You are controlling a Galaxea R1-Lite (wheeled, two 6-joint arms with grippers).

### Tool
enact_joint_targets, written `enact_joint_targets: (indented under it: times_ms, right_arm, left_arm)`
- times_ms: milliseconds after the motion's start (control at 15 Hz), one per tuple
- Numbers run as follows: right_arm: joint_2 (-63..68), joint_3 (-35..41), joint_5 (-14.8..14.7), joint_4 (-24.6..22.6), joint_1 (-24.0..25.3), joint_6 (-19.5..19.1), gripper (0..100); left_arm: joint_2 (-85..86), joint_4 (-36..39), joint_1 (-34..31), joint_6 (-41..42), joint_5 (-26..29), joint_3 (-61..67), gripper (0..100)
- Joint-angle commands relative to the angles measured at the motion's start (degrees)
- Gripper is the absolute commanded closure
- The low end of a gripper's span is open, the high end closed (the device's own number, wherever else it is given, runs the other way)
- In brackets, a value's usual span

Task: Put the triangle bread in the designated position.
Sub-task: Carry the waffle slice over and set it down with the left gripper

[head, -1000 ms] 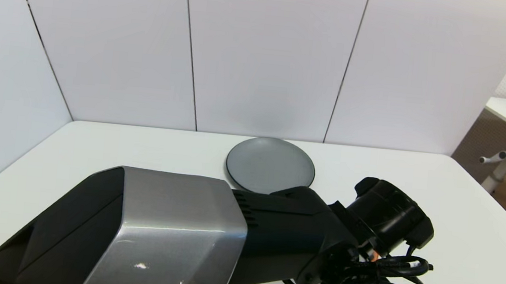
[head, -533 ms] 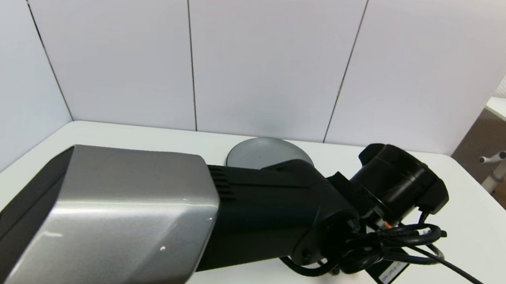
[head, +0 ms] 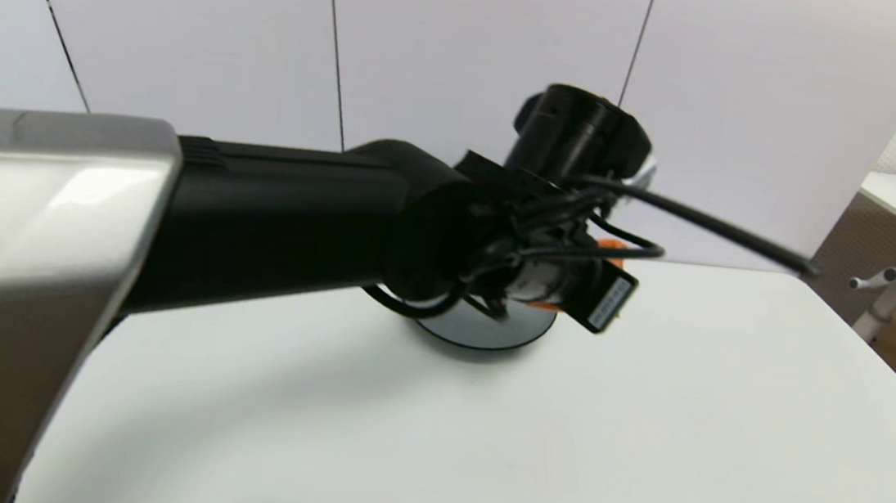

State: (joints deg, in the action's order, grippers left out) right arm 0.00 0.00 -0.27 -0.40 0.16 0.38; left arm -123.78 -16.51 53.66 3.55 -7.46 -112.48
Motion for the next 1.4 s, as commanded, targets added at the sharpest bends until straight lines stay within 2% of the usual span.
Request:
enact_joint_targets:
  times_ms: [67,267,467,733,1133,1400]
  right_arm:
    - [0.1,0.1,0.0,0.0,0.0,0.1,0]
    - [0.1,0.1,0.0,0.0,0.0,0.1,0]
    - [0.1,0.1,0.0,0.0,0.0,0.1,0]
    - [0.1,0.1,0.0,0.0,0.0,0.0,0]
    - [0.1,0.1,0.0,0.0,0.0,0.1,0]
    - [0.1,0.1,0.0,0.1,0.0,0.0,0]
  left_arm:
    - [8.0,0.0,-12.4,3.0,-0.4,2.8,100]
    - [13.3,3.1,-21.8,3.0,-0.3,11.1,100]
    - [16.1,12.9,-29.5,2.7,-0.3,23.4,100]
    - [15.5,21.0,-33.0,2.2,-0.2,34.4,100]
    - [8.0,20.2,-33.0,1.9,0.4,33.3,100]
    - [4.3,7.0,-32.5,2.4,1.1,24.2,100]
